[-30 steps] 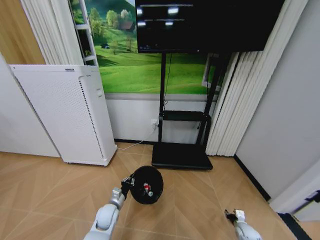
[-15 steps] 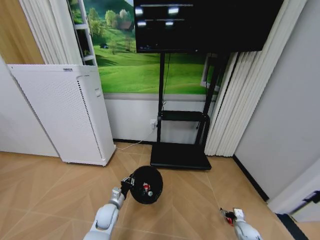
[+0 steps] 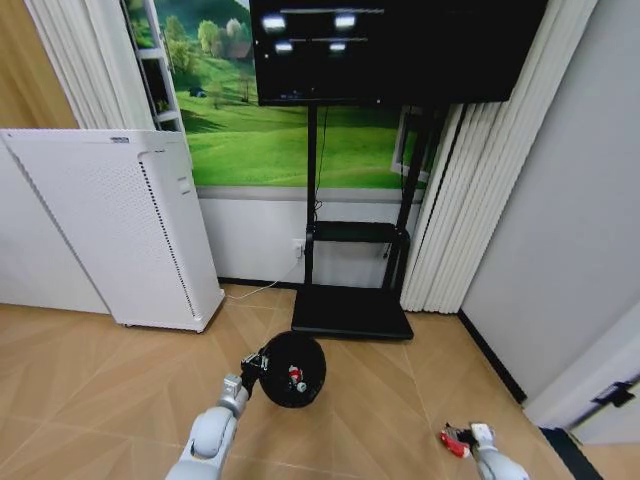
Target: Pick up the trash bin and place the garbage on the floor into it.
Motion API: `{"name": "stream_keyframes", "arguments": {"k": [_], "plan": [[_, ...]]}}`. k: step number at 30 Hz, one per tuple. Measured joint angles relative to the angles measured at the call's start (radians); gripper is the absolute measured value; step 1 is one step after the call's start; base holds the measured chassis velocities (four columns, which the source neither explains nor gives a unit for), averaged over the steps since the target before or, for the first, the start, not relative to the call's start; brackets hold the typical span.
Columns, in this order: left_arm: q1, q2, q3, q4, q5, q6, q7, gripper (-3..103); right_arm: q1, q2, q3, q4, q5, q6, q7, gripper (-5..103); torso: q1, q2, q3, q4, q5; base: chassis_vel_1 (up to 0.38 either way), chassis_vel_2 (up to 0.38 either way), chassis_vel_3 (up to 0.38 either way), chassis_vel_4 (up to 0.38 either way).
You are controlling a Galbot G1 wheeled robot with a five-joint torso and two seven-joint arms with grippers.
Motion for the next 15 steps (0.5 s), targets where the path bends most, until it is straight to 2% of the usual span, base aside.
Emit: {"name": "stream_keyframes", "arguments": {"k": [3, 15], "plan": [[-0.003, 0.0, 0.003, 0.003, 0.0, 0.0, 0.0, 7, -0.012, -0.009, -0.006, -0.002, -0.007, 0.018, -0.018, 100, 0.0, 0.0, 0.0, -0.0006, 0.0, 0.0, 0.0, 0.0, 0.0], [-0.005, -0.001, 0.007, 0.006, -0.001, -0.001, 0.0, 7, -0.026, -0.015, -0.037, -0.008, -0.028, 0.039, -0.034, 100, 0.0, 0.0, 0.0, -0.0001, 0.0, 0.0, 0.0, 0.0, 0.0]]}}
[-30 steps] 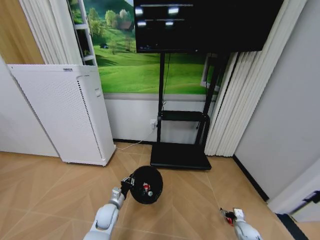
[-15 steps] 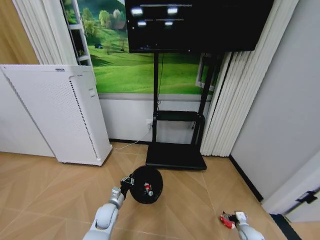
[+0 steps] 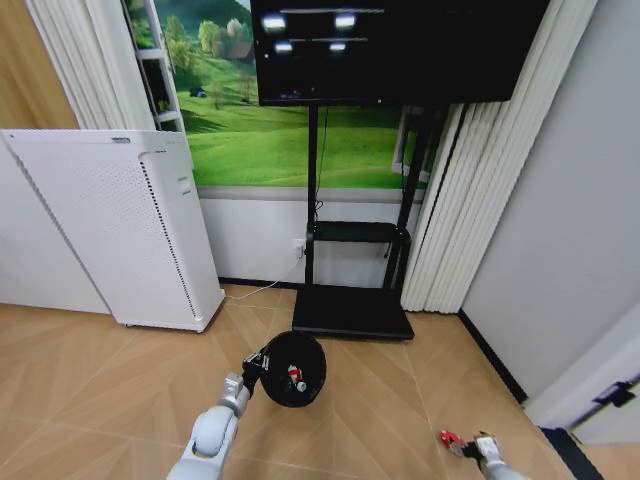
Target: Pick up the trash bin and place the garbage on the floor into it.
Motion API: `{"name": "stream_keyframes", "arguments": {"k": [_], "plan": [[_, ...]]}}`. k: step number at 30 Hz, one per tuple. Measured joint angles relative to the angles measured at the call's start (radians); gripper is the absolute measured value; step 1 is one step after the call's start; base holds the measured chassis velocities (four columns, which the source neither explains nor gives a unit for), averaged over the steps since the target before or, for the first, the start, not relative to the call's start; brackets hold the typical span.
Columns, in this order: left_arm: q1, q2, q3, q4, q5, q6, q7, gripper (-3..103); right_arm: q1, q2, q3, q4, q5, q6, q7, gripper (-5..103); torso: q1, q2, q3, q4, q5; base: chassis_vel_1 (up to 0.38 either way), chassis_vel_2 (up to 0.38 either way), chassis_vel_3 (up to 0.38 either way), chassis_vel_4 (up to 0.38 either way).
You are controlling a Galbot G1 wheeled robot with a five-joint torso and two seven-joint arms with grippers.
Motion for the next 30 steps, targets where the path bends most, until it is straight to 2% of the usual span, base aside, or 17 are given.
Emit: {"name": "stream_keyframes", "arguments": {"k": [30], "plan": [[0.022, 0.003, -0.008, -0.006, 0.003, -0.012, 0.001, 7, 0.114, 0.098, -0.05, -0.168, -0.051, 0.002, 0.032, 100, 0.0, 0.0, 0.0, -0.0001, 0.0, 0.0, 0.0, 0.0, 0.0]]}}
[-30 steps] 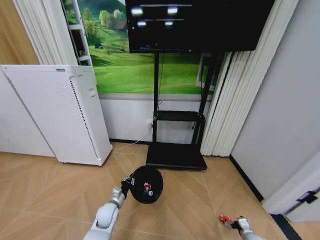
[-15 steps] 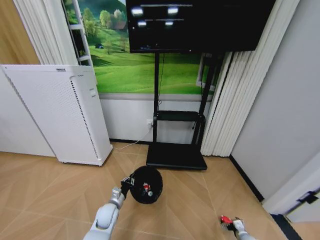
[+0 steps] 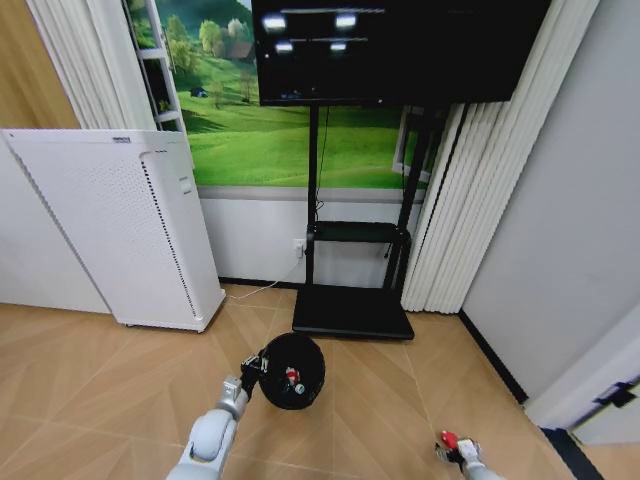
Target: Pick up the trash bin and place the garbage on the floor into it.
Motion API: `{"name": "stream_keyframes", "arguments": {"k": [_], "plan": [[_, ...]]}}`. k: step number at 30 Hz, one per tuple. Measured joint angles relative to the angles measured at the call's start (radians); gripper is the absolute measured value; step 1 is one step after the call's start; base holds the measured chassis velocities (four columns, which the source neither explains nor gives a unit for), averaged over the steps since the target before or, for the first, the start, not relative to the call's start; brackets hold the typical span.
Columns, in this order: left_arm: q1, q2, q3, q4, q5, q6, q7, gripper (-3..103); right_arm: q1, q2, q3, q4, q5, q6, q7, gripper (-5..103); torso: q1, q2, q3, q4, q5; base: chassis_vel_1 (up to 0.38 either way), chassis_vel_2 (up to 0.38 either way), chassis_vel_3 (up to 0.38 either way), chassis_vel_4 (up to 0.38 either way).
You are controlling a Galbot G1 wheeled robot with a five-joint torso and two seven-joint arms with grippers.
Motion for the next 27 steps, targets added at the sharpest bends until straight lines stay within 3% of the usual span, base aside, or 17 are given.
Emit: {"name": "stream_keyframes", "arguments": {"k": [4, 12, 18, 21, 23, 27], "plan": [[0.0, -0.002, 0.0, 0.003, 0.001, -0.001, 0.0, 7, 0.018, 0.015, 0.004, -0.033, -0.008, 0.003, 0.002, 101, 0.0, 0.0, 0.0, 0.0, 0.0, 0.0, 0.0, 0.0, 0.0], [0.003, 0.002, -0.002, 0.003, 0.001, -0.002, 0.001, 7, 0.034, 0.039, 0.009, -0.056, -0.02, 0.005, 0.004, 95, 0.0, 0.0, 0.0, 0.0001, 0.0, 0.0, 0.0, 0.0, 0.0], [0.002, 0.002, -0.002, 0.003, 0.0, -0.002, 0.002, 7, 0.039, 0.044, 0.016, -0.062, -0.023, 0.008, 0.005, 69, 0.0, 0.0, 0.0, -0.0001, -0.0003, 0.0, 0.0, 0.0, 0.0], [0.002, 0.002, -0.002, 0.003, 0.0, -0.003, 0.002, 7, 0.041, 0.045, 0.016, -0.064, -0.023, 0.009, 0.006, 63, 0.0, 0.0, 0.0, -0.0001, -0.0003, 0.0, 0.0, 0.0, 0.0], [0.001, 0.003, -0.003, 0.003, 0.0, -0.003, 0.002, 7, 0.045, 0.045, 0.017, -0.067, -0.023, 0.01, 0.006, 52, 0.0, 0.0, 0.0, -0.0001, -0.0005, 0.0, 0.0, 0.0, 0.0], [0.001, 0.005, -0.004, 0.003, -0.001, -0.004, 0.002, 7, 0.046, 0.048, 0.018, -0.068, -0.024, 0.011, 0.008, 42, 0.0, 0.0, 0.0, -0.0001, -0.0004, 0.0, 0.0, 0.0, 0.0]]}}
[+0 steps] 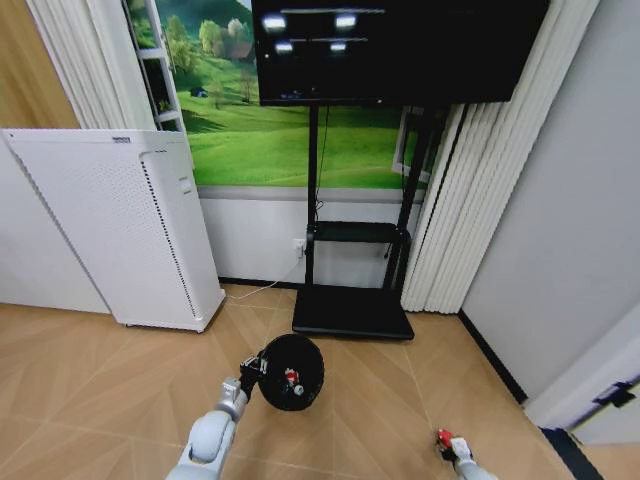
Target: Pick up the trash bin and place the garbage on the floor into it.
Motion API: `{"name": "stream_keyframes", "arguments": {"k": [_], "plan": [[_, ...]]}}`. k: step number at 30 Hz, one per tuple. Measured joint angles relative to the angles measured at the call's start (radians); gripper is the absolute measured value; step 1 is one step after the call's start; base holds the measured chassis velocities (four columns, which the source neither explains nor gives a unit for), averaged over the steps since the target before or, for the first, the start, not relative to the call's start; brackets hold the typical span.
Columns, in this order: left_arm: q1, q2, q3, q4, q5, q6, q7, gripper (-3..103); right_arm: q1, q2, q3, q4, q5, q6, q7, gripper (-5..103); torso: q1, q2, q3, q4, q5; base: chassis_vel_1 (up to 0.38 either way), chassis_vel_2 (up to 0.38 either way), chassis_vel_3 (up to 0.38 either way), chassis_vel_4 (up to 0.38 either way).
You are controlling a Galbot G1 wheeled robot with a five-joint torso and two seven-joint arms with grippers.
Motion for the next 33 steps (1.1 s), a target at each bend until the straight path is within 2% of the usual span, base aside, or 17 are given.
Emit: {"name": "stream_keyframes", "arguments": {"k": [2, 3, 6, 11, 12, 15, 22, 24, 27, 30, 31, 33], "plan": [[0.001, 0.0, 0.0, 0.001, 0.0, -0.002, 0.0, 7, -0.001, 0.003, 0.001, 0.001, 0.0, 0.001, 0.003, 34, 0.0, 0.0, 0.0, 0.0001, -0.0001, 0.0, 0.0, 0.0, 0.0], [0.001, 0.0, 0.0, 0.001, 0.0, -0.002, 0.0, 7, -0.001, 0.003, 0.001, 0.001, 0.0, 0.001, 0.003, 34, 0.0, 0.0, 0.0, 0.0001, -0.0001, 0.0, 0.0, 0.0, 0.0], [0.001, -0.003, 0.001, 0.001, 0.0, -0.003, 0.0, 7, -0.009, -0.001, 0.003, 0.013, 0.003, 0.002, 0.007, 25, 0.0, 0.0, 0.0, 0.0003, 0.0005, 0.0, 0.0, 0.0, 0.0], [-0.003, -0.003, 0.004, 0.003, 0.0, -0.003, 0.0, 7, -0.044, -0.026, 0.006, 0.07, 0.024, -0.003, 0.017, 23, 0.0, 0.0, 0.0, 0.0003, 0.0017, 0.0, 0.0, 0.0, 0.0], [-0.006, -0.003, 0.008, 0.004, 0.0, -0.003, 0.0, 7, -0.065, -0.041, 0.013, 0.106, 0.034, 0.0, 0.022, 18, 0.0, 0.0, 0.0, -0.0001, 0.0016, 0.0, 0.0, 0.0, 0.0], [-0.013, -0.007, 0.015, 0.004, 0.0, -0.002, -0.001, 7, -0.1, -0.07, 0.031, 0.173, 0.063, 0.008, 0.03, 12, 0.0, 0.0, 0.0, 0.0, 0.0008, 0.0, 0.0, 0.0, 0.0], [-0.025, -0.019, 0.041, 0.009, 0.002, 0.002, -0.005, 7, -0.2, -0.125, 0.089, 0.31, 0.139, 0.007, 0.04, 12, 0.0, 0.0, 0.0, -0.0001, 0.0008, 0.0, 0.0, 0.0, 0.0], [-0.035, -0.025, 0.063, 0.017, 0.002, 0.004, -0.009, 7, -0.289, -0.156, 0.145, 0.432, 0.172, 0.007, 0.029, 12, 0.0, 0.0, 0.0, 0.0, 0.0008, 0.0, 0.0, 0.0, 0.0], [-0.041, -0.029, 0.077, 0.022, 0.001, 0.006, -0.015, 7, -0.338, -0.173, 0.173, 0.507, 0.188, 0.014, 0.015, 12, 0.0, 0.0, 0.0, -0.0002, 0.0006, 0.0, 0.0, 0.0, 0.0], [-0.036, -0.043, 0.086, 0.026, 0.002, 0.007, -0.029, 7, -0.423, -0.206, 0.215, 0.661, 0.206, 0.079, -0.03, 12, 0.0, 0.0, 0.0, 0.0002, 0.0005, 0.0, 0.0, 0.0, 0.0], [-0.036, -0.043, 0.086, 0.026, 0.002, 0.007, -0.029, 7, -0.423, -0.206, 0.215, 0.661, 0.206, 0.079, -0.03, 12, 0.0, 0.0, 0.0, 0.0002, 0.0005, 0.0, 0.0, 0.0, 0.0], [-0.029, -0.05, 0.09, 0.025, 0.007, 0.007, -0.032, 7, -0.455, -0.214, 0.23, 0.717, 0.205, 0.132, -0.063, 12, 0.0, 0.0, 0.0, 0.0006, 0.0004, 0.0, 0.0, 0.0, 0.0]]}}
